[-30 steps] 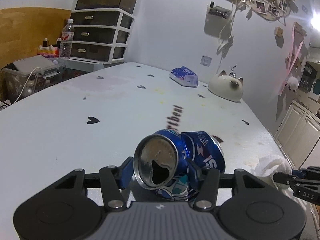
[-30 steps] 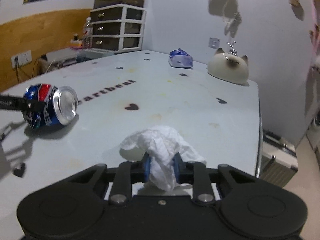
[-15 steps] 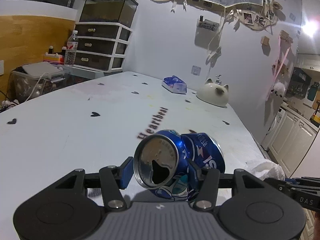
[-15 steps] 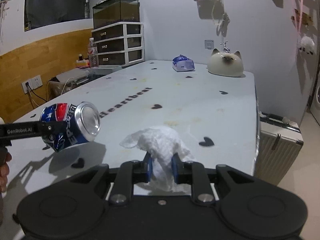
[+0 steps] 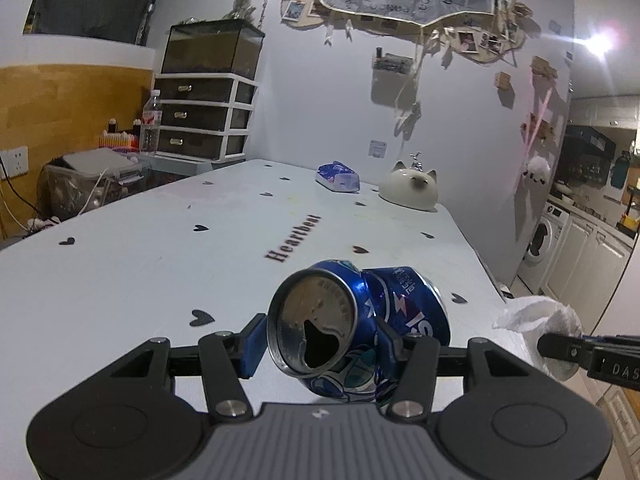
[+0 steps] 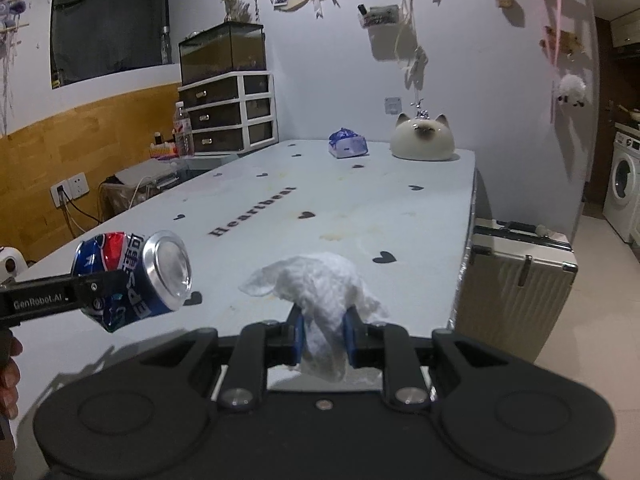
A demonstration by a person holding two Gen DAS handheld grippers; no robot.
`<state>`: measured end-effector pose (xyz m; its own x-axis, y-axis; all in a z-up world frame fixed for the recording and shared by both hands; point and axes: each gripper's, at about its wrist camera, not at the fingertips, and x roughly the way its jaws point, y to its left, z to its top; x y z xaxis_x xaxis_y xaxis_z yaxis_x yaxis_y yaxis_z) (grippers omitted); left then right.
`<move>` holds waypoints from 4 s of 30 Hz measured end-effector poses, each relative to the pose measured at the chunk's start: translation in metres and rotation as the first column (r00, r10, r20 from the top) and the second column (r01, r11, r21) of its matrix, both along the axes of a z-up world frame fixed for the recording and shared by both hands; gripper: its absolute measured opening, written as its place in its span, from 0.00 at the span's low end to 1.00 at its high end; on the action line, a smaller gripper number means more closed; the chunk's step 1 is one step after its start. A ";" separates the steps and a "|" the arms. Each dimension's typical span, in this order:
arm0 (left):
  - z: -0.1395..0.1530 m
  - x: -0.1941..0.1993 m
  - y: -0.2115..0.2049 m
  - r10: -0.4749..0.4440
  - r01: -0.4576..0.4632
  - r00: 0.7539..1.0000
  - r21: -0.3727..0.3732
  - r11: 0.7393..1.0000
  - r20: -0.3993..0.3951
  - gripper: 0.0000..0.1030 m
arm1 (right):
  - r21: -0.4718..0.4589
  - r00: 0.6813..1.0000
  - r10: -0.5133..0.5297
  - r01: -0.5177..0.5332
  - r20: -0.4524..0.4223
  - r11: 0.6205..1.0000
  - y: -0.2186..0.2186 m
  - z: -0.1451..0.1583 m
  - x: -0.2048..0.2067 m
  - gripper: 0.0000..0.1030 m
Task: Collect trash
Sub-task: 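Lift the Pepsi can and white tissue with both tools, then carry the can and tissue with both tools down over the yellow bin, then open both tools to drop the can and tissue into the bin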
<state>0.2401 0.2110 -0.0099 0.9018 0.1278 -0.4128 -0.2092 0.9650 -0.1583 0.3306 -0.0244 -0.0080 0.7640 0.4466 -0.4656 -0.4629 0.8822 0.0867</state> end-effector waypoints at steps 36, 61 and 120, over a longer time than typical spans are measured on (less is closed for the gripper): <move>0.014 -0.072 -0.202 -0.257 0.251 0.963 0.071 0.965 0.084 0.53 | 0.062 0.965 -0.239 0.233 0.109 0.970 -0.185 0.017 -0.132 0.20; -0.088 0.007 -0.364 -0.512 0.518 0.851 0.030 0.855 -0.115 0.53 | 0.014 0.854 -0.516 0.517 -0.064 0.856 -0.340 -0.086 -0.111 0.20; -0.459 0.226 -0.335 -0.247 0.282 0.660 -0.071 0.957 -0.709 0.97 | -0.176 0.618 -0.412 0.408 -0.669 0.896 -0.301 -0.454 0.109 0.78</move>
